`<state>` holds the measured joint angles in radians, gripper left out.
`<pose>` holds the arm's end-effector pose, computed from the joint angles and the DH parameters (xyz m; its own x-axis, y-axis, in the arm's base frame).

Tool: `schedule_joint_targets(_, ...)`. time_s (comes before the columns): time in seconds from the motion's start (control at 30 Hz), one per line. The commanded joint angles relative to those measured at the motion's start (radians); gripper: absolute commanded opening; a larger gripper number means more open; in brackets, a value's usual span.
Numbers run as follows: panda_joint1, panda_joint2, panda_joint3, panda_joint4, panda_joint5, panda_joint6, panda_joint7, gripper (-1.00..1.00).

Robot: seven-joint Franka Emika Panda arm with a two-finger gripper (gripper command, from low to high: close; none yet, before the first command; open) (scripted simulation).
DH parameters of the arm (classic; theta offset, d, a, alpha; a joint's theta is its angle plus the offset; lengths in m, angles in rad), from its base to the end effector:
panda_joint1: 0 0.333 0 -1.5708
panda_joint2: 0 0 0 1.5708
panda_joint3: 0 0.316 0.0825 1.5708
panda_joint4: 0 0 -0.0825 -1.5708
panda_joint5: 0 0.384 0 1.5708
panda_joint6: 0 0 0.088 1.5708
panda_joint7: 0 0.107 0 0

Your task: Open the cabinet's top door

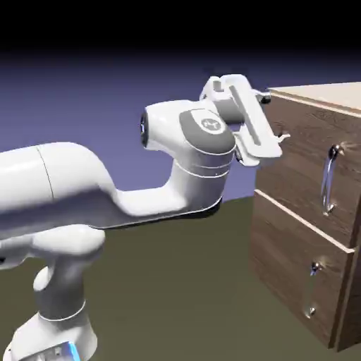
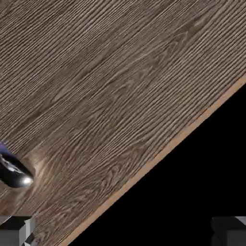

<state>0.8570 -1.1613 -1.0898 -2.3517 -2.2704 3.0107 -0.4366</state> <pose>0.3671 -0.1643 0.5706 -0.0501 0.9816 -0.1845 0.0021 0.1848 0.9828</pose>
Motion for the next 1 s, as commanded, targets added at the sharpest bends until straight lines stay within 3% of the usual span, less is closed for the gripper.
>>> schedule_joint_targets(0.0,0.016,-0.011,-0.021,0.009,-0.044,-0.001,-0.023,0.00)
schedule_joint_targets(0.4,0.210,-0.147,-0.271,0.114,-0.565,-0.007,-0.293,0.00)
schedule_joint_targets(0.63,0.380,-0.142,-0.326,0.248,-0.598,-0.034,-0.313,0.00)
schedule_joint_targets(0.67,0.380,-0.142,-0.326,0.248,-0.598,-0.034,-0.313,-1.00)
schedule_joint_targets(0.97,0.159,-0.131,-0.226,-0.040,-0.578,-0.290,-0.261,-1.00)
